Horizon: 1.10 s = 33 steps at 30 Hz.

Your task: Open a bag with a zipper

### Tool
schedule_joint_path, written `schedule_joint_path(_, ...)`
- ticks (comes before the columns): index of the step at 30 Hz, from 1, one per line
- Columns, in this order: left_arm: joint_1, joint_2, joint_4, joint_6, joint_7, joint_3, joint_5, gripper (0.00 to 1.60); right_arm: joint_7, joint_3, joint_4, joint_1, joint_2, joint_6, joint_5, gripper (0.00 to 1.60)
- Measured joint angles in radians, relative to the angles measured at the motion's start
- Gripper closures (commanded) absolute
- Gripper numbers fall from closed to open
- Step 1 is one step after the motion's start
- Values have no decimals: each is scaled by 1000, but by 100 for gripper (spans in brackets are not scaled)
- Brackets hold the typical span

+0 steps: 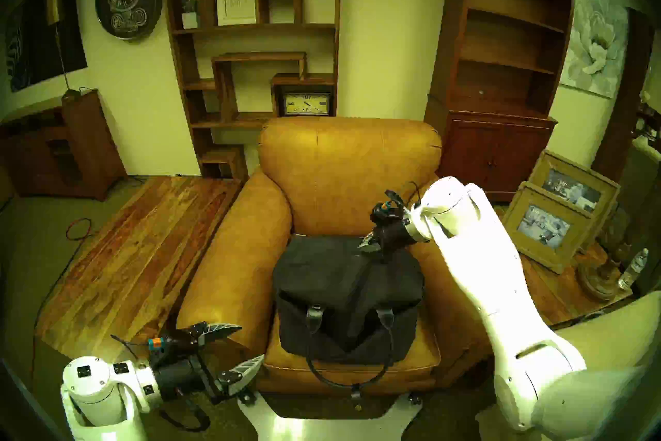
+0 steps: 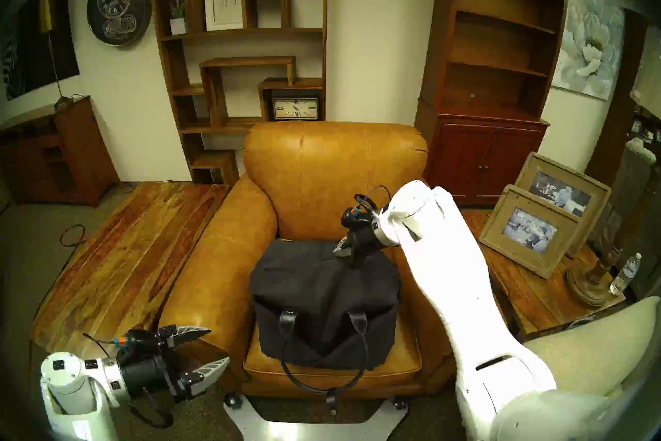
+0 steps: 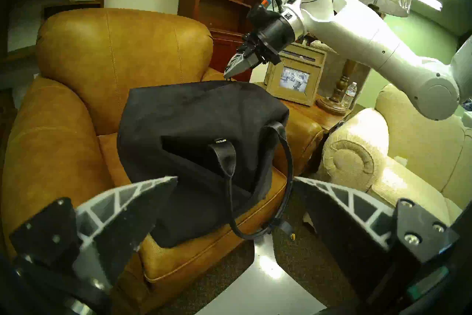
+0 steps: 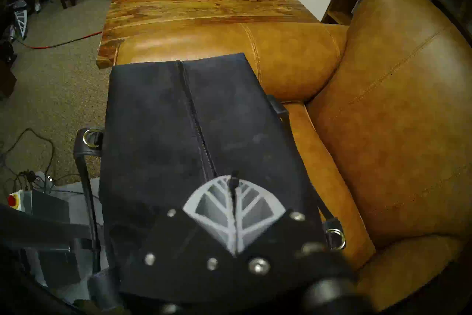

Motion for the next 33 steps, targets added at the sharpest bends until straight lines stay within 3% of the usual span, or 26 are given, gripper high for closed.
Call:
schedule_joint_path(15, -1, -4, -1, -1, 0, -1, 3, 0, 74, -29, 70, 57, -17, -91, 15, 160)
schedule_joint_path(26, -2, -6, -1, -1, 0, -2, 5, 0, 109, -13, 18, 33, -17, -113, 13, 160)
schedule_joint_path(33, -3, -7, -1, -2, 0, -2, 6, 0, 78, -55, -2, 20, -47, -94, -15, 160)
